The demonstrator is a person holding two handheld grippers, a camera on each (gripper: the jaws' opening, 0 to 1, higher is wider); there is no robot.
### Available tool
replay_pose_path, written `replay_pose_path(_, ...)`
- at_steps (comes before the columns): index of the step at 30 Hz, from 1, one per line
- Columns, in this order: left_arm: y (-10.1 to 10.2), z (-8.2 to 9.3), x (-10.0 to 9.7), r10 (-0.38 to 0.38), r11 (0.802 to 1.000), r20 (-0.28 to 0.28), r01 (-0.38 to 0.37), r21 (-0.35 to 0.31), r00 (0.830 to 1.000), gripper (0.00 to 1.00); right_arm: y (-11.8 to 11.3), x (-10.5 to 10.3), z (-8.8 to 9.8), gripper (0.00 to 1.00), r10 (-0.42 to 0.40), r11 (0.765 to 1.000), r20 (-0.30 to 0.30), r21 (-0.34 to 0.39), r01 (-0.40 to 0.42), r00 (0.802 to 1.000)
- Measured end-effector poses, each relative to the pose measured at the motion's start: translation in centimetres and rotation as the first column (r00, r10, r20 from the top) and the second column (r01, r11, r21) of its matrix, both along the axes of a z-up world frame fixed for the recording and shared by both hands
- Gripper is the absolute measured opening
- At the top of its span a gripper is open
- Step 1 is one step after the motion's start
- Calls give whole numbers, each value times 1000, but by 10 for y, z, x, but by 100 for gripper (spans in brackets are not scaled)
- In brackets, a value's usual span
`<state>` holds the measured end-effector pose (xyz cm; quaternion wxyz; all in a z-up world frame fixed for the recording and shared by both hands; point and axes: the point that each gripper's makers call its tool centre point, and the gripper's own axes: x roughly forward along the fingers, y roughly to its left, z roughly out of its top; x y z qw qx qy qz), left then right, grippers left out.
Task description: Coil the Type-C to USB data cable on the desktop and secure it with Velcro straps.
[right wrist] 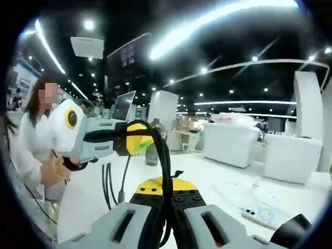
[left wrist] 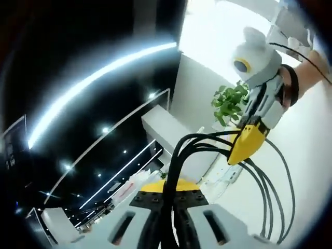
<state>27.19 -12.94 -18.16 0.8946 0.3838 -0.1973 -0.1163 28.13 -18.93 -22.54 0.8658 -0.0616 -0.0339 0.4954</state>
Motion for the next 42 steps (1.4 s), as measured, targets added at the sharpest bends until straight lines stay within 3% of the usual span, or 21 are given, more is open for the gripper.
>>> replay_pose_path(5,-2,-2,-2,-72,997,-33,71,-24,997,5,1,-7,2,1,32,999,28,-32,-31,999)
replay_pose_path(7,-2,-1,-6,-127,990,-89,120,-78,988,5,1,-12,5,1,55,997,3,-46,-55,998)
replay_pose_path(9,-3,3,-13,-144,987,-121,134,-89,982,5,1,-21,9,2,93,994,-68,-57,-97,993)
replay_pose_path(11,-3,1,-17,-167,983,-188,148,-112,968,5,1,-26,9,2,100,991,-129,-80,-111,987)
replay_pose_path(15,1,-6,-16,-240,954,-301,168,-249,923,4,7,-25,5,2,110,987,-183,-95,-129,977)
replay_pose_path(18,11,-22,-4,-235,952,-365,138,-272,901,4,16,-18,-19,2,109,986,-309,-89,-143,945)
replay_pose_path(20,18,-43,5,-230,951,-420,111,-289,878,4,23,-8,-38,2,99,984,-373,-99,-146,923)
replay_pose_path(23,30,-68,17,-231,945,-486,76,-318,843,4,33,5,-57,2,89,982,-405,-117,-148,910)
replay_pose_path(27,49,-93,34,-217,940,-527,30,-339,822,4,52,24,-81,2,72,979,-449,-138,-148,891)
replay_pose_path(31,65,-108,41,-215,935,-535,15,-353,817,4,67,33,-95,2,82,977,-469,-136,-163,879)
replay_pose_path(32,69,-108,42,-212,937,-517,21,-349,829,4,71,33,-95,2,98,978,-477,-118,-174,873)
replay_pose_path(34,79,-112,44,-212,938,-507,27,-346,836,4,79,37,-96,2,126,979,-489,-79,-188,863)
replay_pose_path(37,89,-115,46,-233,932,-504,43,-360,832,4,89,38,-100,2,147,977,-475,-66,-201,868)
replay_pose_path(39,96,-117,46,-235,932,-486,53,-358,842,4,96,41,-99,3,156,978,-450,-52,-201,879)
replay_pose_path(42,109,-120,46,-233,921,-479,33,-389,846,4,105,43,-95,3,167,980,-444,-20,-196,880)
